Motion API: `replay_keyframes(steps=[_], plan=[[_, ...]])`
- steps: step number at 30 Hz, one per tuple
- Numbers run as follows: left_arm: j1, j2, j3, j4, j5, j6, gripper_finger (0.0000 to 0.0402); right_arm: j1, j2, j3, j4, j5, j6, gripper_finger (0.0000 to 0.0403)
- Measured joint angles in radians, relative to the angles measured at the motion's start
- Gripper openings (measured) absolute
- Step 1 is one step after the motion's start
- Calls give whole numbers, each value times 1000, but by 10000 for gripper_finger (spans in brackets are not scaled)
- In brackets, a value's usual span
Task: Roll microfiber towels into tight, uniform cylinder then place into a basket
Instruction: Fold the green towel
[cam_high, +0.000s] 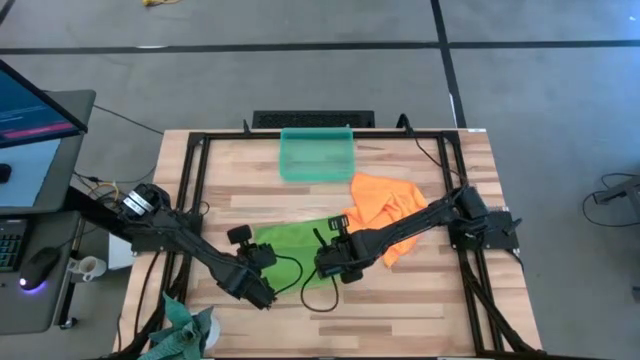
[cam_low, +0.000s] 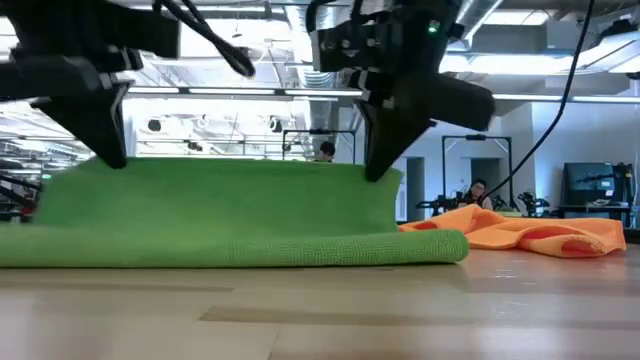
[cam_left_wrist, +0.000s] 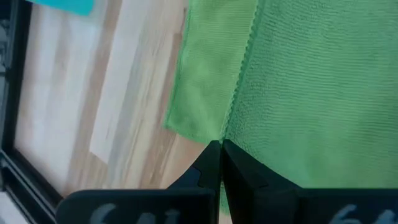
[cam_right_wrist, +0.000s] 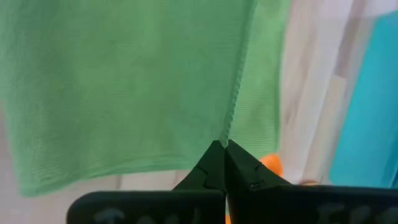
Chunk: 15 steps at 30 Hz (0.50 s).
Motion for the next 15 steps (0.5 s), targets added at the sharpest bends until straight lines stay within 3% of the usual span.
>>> replay_keyframes(steps=[11,15], plan=[[62,0,-27,68,-11,53,0,-16,10,4,-87,-3,47,12],[70,0,-27,76,28,56,0,-35,10,4,-73,-4,50,12]])
